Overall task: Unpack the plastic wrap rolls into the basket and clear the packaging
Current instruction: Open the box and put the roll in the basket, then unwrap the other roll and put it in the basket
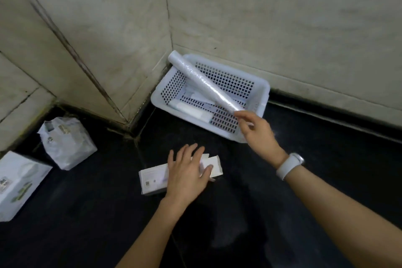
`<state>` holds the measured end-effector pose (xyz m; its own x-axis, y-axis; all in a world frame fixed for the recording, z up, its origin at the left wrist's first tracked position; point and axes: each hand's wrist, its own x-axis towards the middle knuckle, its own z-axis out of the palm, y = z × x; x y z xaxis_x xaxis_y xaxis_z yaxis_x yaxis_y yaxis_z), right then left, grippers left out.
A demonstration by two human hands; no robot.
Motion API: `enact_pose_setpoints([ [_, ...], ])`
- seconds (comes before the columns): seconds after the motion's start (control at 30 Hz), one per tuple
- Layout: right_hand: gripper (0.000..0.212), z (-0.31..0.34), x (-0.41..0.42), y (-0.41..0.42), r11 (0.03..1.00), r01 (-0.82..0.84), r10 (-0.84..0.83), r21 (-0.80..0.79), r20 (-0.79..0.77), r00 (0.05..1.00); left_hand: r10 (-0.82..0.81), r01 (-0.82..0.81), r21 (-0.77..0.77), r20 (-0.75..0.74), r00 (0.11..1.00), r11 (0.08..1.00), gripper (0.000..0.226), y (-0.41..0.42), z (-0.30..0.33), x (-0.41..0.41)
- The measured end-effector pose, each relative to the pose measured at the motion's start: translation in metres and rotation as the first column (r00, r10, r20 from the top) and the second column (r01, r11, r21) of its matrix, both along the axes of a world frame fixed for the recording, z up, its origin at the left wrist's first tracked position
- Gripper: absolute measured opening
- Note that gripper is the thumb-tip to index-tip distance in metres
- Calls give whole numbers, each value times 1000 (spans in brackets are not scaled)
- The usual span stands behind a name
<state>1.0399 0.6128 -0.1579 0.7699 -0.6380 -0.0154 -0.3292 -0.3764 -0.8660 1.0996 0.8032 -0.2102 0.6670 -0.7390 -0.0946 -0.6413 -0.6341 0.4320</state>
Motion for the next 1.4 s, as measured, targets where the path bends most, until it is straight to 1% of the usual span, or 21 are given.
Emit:
enact_pose_setpoints([
  [0.03, 25, 4, -27, 0, 999, 47, -47, -10, 18, 999, -21, 21, -62, 6, 1000, 998, 50, -11, 6, -12],
  [0.1, 25, 4, -85, -4, 989, 147, -147, -9, 1, 989, -113, 113, -136, 8, 994, 984, 41, -37, 14, -40],
  [0.2, 26, -8, -178, -14, 943, 330, -325, 34, -110, 939, -323, 314, -130, -54, 945, 941, 39, -78, 17, -96],
  [0.3, 25, -22, -280, -20, 860, 502, -473, 93, -225, 852, -508, 500, -96, -126, 852, 861, 40, -119, 10, -167],
  [0.43, 23, -31, -418, -19, 751, 655, -604, 83, -317, 731, -689, 689, -70, -177, 703, 721, 39, -169, 10, -288],
  [0.53, 22, -33, -525, -19, 649, 756, -698, 85, -327, 637, -759, 766, -60, -204, 619, 640, 38, -201, 10, -395],
  [0.7, 22, -33, -679, -25, 482, 874, -820, 57, -324, 473, -807, 833, -51, -286, 516, 551, 37, -243, 10, -568],
  [0.77, 22, -30, -723, -29, 433, 899, -843, 59, -327, 428, -815, 844, -46, -292, 500, 534, 36, -256, 15, -618],
  [0.87, 23, -27, -770, -47, 409, 910, -856, 65, -320, 407, -821, 844, -43, -262, 507, 534, 35, -284, 21, -663],
  [0.93, 24, -26, -790, -68, 416, 907, -858, 66, -303, 415, -822, 837, -35, -210, 529, 547, 35, -311, 24, -677],
  [1.0, 26, -27, -803, -97, 447, 893, -843, 47, -312, 438, -818, 822, -38, -136, 559, 568, 36, -344, 26, -684],
  [1.07, 28, -30, -812, -131, 505, 862, -806, 31, -340, 485, -798, 798, -35, -66, 599, 602, 39, -382, 26, -687],
  [1.13, 31, -36, -816, -172, 591, 807, -752, -10, -368, 546, -771, 771, 14, 5, 637, 637, 44, -425, 24, -686],
  [1.23, 43, -51, -820, -240, 737, 664, -633, -125, -471, 614, -697, 692, 90, 45, 716, 717, 55, -502, 15, -678],
  [1.33, 60, -67, -820, -308, 864, 463, -471, -197, -639, 608, -607, 596, 118, 101, 788, 794, 63, -577, 1, -661],
  [1.4, 74, -78, -821, -346, 915, 335, -389, -222, -704, 594, -569, 546, 173, 144, 809, 820, 67, -614, -9, -648],
])
